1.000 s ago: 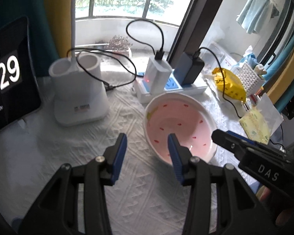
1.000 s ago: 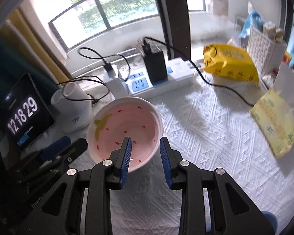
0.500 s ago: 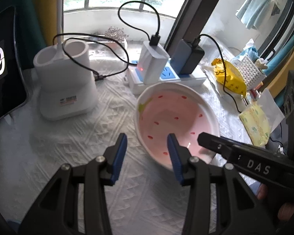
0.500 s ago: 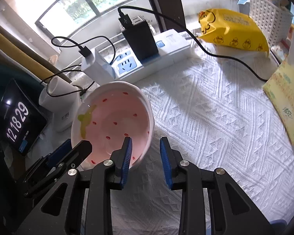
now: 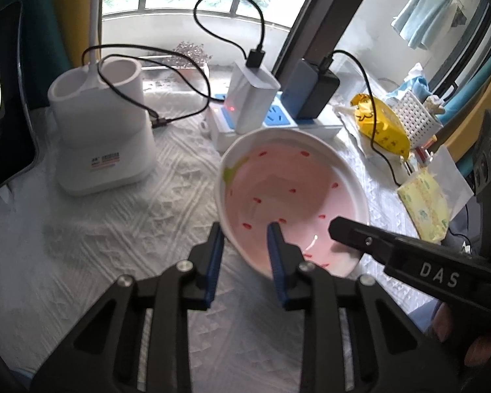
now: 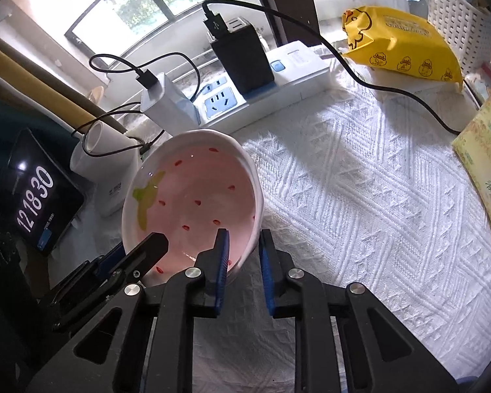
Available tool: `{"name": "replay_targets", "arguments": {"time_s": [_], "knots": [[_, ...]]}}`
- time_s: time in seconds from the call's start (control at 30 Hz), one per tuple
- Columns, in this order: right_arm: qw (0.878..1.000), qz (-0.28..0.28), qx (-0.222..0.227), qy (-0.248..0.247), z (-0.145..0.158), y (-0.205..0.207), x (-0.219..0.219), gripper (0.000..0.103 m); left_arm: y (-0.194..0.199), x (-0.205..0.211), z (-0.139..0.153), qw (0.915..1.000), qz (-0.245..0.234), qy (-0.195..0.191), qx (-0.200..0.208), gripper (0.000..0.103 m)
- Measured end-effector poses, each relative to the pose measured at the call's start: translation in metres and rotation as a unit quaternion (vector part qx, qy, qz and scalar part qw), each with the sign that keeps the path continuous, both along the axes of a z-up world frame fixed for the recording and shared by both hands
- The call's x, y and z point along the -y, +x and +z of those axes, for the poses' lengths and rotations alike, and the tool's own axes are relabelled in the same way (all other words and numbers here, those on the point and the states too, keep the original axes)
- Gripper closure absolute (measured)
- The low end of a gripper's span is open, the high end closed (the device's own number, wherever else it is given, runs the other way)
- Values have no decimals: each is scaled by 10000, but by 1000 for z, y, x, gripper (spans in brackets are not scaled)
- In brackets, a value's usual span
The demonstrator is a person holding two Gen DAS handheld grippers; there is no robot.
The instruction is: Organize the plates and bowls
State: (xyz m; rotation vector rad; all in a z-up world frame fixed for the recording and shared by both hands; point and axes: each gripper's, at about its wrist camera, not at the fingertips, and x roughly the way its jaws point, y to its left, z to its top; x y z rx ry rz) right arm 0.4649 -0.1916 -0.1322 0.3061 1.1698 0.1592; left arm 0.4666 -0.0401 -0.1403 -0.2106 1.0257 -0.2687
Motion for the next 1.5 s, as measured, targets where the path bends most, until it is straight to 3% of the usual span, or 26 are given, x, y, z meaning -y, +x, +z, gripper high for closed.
{"name": "replay_targets", "arguments": {"time_s": [0.87,1.5], "knots": [[9973,61,711,-151,51,-43,5,83,-39,5,45,9986,-90,-5,513,75],[9925,-22,1220,-120,96,-99,32,83,-88,28,88,9950,-253,-34,969,75]]}}
